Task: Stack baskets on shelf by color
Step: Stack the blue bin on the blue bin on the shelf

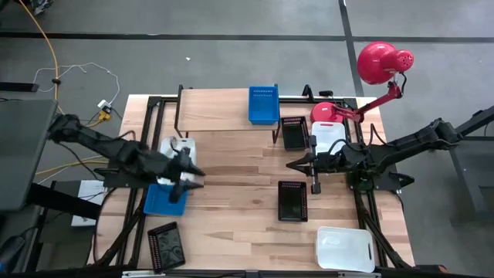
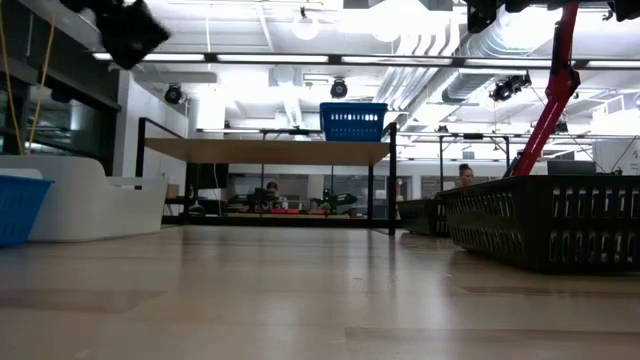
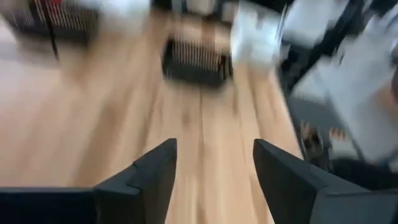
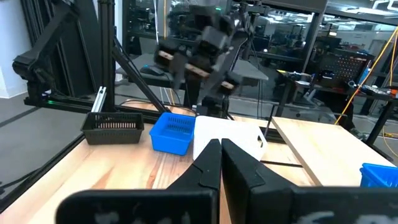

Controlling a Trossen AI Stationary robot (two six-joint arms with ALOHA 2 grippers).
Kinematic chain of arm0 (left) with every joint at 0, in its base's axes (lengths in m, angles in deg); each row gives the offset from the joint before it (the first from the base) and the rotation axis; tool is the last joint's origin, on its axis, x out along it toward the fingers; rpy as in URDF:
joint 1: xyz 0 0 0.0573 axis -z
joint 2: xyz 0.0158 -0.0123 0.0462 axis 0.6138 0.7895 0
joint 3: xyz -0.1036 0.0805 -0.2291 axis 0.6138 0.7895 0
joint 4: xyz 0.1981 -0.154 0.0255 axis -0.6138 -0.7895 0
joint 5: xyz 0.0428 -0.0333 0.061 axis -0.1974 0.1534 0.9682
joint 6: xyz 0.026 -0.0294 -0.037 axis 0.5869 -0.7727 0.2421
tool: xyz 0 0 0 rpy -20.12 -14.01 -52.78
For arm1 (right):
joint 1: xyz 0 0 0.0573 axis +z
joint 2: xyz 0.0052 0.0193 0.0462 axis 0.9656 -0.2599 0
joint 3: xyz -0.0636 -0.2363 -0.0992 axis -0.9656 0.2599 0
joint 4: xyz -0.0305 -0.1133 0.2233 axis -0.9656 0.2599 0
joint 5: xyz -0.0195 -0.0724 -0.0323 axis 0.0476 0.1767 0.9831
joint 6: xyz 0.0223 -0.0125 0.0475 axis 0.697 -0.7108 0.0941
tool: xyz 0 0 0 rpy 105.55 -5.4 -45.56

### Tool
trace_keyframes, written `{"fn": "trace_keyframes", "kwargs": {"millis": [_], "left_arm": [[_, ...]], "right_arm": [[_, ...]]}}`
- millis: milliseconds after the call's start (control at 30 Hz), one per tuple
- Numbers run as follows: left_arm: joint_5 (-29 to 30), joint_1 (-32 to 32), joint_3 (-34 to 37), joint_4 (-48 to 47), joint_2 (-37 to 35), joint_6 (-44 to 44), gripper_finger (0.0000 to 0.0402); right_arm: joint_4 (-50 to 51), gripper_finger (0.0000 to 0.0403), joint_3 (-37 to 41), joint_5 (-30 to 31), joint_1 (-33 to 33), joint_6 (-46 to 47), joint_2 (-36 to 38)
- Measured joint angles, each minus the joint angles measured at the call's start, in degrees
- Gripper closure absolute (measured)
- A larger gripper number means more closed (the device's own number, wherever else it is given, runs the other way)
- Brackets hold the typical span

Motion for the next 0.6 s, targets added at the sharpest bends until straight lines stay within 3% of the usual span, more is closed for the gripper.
{"fn": "trace_keyframes", "kwargs": {"millis": [133, 400, 600], "left_arm": [[0.56, 5.86, -5.85, -13.38, 7.91, -14.42, 0.0195], [9.93, 17.19, -5.65, -21.97, 18.89, -46.4, 0.0195], [8.26, 20.06, -5.63, -21.85, 24.8, -54.65, 0.0195]], "right_arm": [[0.91, 0.0402, 0.02, -0.01, 0.0, -0.02, 0.0], [4.85, 0.0402, 0.0, 0.01, 0.0, 0.04, 0.0], [6.9, 0.0402, 0.0, -0.04, 0.0, 0.13, -0.02]]}}
